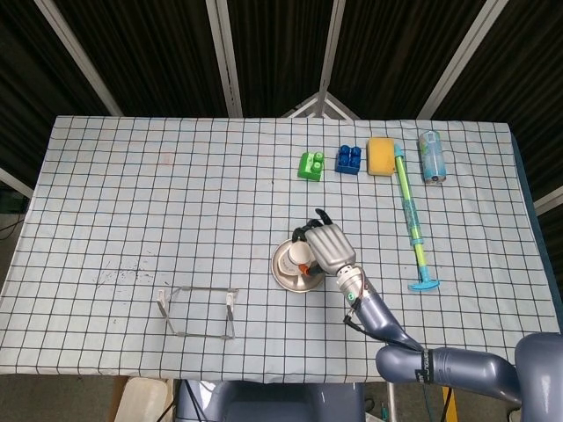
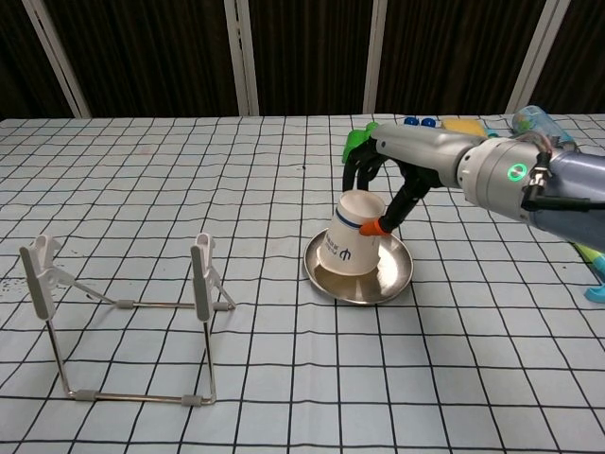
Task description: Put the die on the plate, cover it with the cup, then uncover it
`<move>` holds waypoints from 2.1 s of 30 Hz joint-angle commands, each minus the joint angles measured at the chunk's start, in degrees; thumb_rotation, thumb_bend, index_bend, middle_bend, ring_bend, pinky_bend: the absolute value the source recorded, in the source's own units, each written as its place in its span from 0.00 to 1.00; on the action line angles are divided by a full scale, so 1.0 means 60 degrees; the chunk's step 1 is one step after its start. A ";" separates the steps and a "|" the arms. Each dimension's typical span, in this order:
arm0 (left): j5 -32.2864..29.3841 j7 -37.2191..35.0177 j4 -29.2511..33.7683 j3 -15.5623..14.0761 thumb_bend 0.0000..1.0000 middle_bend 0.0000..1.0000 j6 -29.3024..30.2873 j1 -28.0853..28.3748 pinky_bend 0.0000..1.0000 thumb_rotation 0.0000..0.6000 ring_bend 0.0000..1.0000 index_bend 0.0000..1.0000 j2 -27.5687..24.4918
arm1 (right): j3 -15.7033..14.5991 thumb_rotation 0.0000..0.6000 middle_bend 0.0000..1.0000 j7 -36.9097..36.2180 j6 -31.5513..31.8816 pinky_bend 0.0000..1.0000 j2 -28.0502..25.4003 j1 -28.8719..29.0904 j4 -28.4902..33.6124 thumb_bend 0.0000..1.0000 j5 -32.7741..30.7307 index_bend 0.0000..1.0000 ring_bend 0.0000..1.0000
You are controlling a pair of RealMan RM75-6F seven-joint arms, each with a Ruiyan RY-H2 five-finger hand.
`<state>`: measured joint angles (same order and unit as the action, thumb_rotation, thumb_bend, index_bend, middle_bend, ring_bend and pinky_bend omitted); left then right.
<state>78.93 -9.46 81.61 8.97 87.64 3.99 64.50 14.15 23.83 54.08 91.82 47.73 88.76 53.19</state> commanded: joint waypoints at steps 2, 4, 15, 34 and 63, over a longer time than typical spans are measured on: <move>-0.0039 0.0023 0.0013 0.0018 0.68 0.00 -0.0005 -0.0001 0.03 1.00 0.00 0.32 0.0003 | -0.0076 1.00 0.48 -0.0125 0.0014 0.01 0.0112 0.0020 -0.0239 0.35 0.0172 0.59 0.25; -0.0054 0.0049 0.0017 0.0020 0.68 0.00 -0.0018 0.0003 0.03 1.00 0.00 0.32 0.0005 | -0.0091 1.00 0.48 -0.0211 0.0018 0.01 0.0158 0.0016 -0.0338 0.35 0.0233 0.59 0.25; -0.0092 0.0108 0.0051 0.0033 0.68 0.00 -0.0038 0.0008 0.03 1.00 0.00 0.33 -0.0005 | -0.0182 1.00 0.48 -0.0595 -0.0103 0.01 0.0422 0.0080 -0.1025 0.36 0.0625 0.60 0.25; 0.0048 0.0130 0.0116 -0.0018 0.68 0.00 0.0023 0.0011 0.03 1.00 0.00 0.33 -0.0007 | -0.1096 1.00 0.48 -0.0387 0.0408 0.01 -0.0394 -0.0601 0.0681 0.36 0.1592 0.61 0.25; -0.0039 0.0347 0.0074 0.0008 0.68 0.00 -0.0051 0.0064 0.03 1.00 0.00 0.34 0.0061 | -0.0335 1.00 0.48 -0.2693 -0.0152 0.01 0.1019 -0.0176 -0.2474 0.36 0.2355 0.61 0.25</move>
<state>78.66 -7.42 82.02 9.05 87.33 4.36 64.85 12.09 7.97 52.98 97.81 46.75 74.22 67.06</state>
